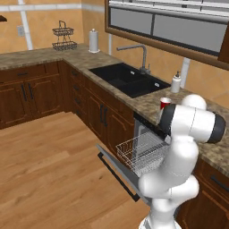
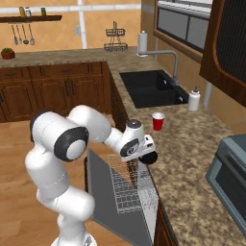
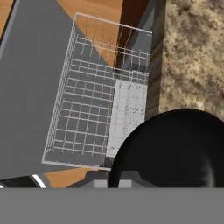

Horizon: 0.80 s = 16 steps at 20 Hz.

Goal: Pick up the cup and bowl from the counter, place them in the dishwasher, and close the dishwasher door.

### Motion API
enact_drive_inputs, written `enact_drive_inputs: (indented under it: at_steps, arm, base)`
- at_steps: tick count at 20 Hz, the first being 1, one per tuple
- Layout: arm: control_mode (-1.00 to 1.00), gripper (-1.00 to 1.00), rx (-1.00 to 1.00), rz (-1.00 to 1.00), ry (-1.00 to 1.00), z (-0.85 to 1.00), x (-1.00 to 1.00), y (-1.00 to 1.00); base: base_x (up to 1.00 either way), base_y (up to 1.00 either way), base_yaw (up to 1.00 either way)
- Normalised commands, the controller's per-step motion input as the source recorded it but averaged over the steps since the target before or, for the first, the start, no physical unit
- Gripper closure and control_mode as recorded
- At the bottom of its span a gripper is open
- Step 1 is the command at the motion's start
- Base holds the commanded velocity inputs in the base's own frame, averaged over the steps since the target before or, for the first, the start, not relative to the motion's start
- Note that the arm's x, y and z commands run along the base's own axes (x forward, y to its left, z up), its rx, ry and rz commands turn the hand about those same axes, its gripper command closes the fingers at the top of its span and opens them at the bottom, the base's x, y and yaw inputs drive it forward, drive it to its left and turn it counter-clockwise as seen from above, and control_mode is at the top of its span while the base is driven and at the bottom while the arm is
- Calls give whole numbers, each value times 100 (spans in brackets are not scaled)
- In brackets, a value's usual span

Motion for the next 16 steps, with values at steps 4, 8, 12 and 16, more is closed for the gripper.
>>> enact_drive_inputs:
  at_steps: [4, 8, 12, 16]
  arm:
    - [-100, 100, -2, 0, 5, 1, -41, 100]
    - [-100, 100, -2, -2, 5, -10, -3, 84]
    - [-100, 100, -2, -7, 3, -52, 13, 43]
    - [-100, 100, 0, -8, 0, -83, 51, 0]
  base:
    - [0, 0, 0]
    - [0, 0, 0]
    - [0, 0, 0]
    - [0, 0, 0]
